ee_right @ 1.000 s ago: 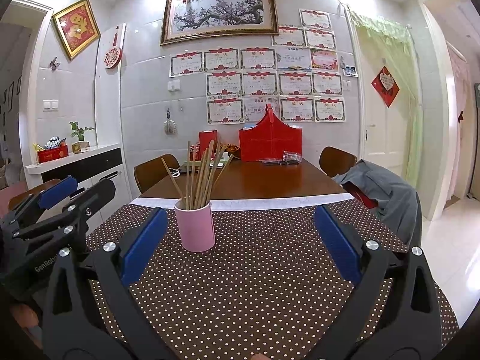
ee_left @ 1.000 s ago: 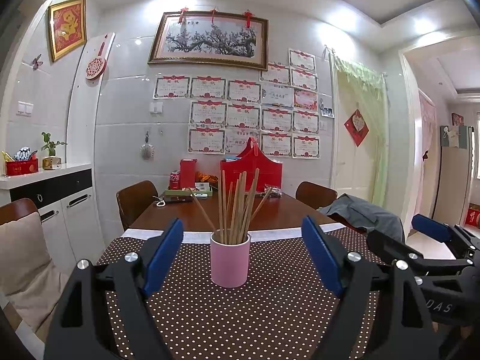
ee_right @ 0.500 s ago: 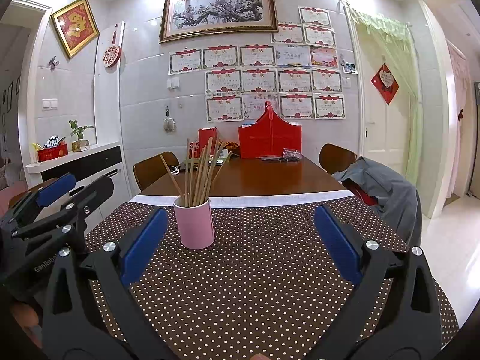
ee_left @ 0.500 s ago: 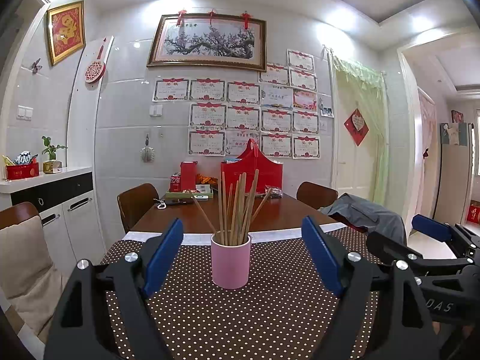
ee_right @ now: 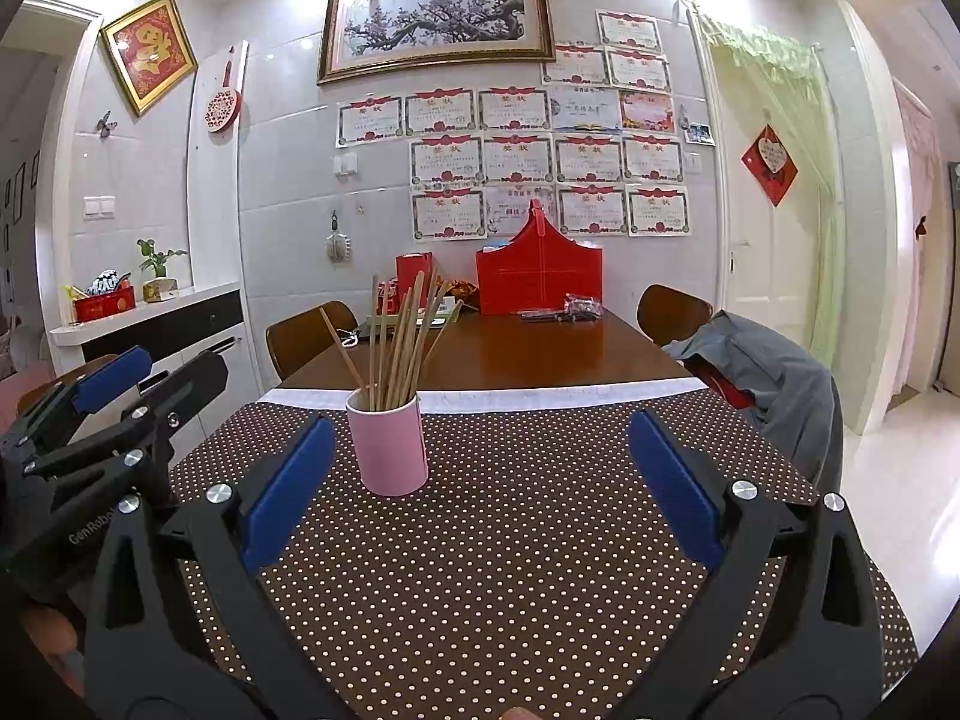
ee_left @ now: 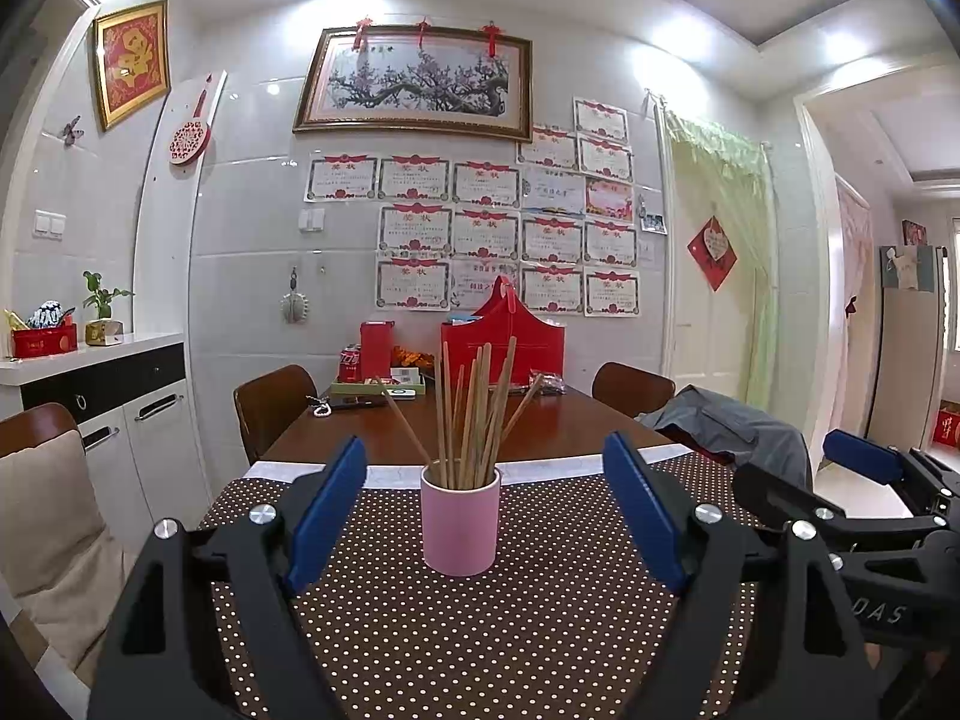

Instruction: Organize utensils

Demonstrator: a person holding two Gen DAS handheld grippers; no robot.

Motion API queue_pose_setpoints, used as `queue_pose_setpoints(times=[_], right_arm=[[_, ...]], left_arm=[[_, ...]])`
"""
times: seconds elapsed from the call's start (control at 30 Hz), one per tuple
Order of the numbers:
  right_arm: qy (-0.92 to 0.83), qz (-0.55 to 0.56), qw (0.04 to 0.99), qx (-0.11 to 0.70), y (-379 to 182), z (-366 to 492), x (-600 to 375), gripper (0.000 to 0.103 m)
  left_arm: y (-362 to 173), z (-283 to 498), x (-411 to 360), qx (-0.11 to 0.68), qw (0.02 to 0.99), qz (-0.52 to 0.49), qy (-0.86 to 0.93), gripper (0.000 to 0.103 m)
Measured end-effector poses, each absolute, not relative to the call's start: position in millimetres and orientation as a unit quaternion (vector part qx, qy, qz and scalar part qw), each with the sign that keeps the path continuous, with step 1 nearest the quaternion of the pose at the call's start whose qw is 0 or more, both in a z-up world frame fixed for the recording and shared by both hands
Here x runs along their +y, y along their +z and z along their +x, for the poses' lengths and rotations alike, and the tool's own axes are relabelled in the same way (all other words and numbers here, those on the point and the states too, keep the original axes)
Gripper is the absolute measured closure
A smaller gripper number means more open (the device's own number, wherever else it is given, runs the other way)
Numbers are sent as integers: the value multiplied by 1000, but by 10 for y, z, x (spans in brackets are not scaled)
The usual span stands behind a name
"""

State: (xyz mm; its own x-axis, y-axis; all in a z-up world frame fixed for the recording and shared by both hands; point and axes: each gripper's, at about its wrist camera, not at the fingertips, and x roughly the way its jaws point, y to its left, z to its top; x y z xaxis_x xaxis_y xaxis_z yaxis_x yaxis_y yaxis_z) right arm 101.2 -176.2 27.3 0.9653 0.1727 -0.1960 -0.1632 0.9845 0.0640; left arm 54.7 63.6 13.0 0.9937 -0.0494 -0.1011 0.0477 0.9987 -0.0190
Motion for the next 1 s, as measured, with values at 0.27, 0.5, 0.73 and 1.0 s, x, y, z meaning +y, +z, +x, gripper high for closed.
queue_pose_setpoints(times=[0.27,0.5,0.73,1.0], right_arm=[[85,24,991,101,262,1009,-1774,7],[85,24,991,102,259,1014,-1780,7],[85,24,991,102,262,1011,-1779,7],[86,24,991,104,240,1002,-1787,7]], left_arm=[[129,548,639,51,998,-8,-25,23],[127,549,642,51,998,-8,-24,23],[127,548,646,51,998,-8,-25,23],[124,548,661,51,998,-9,-25,23]])
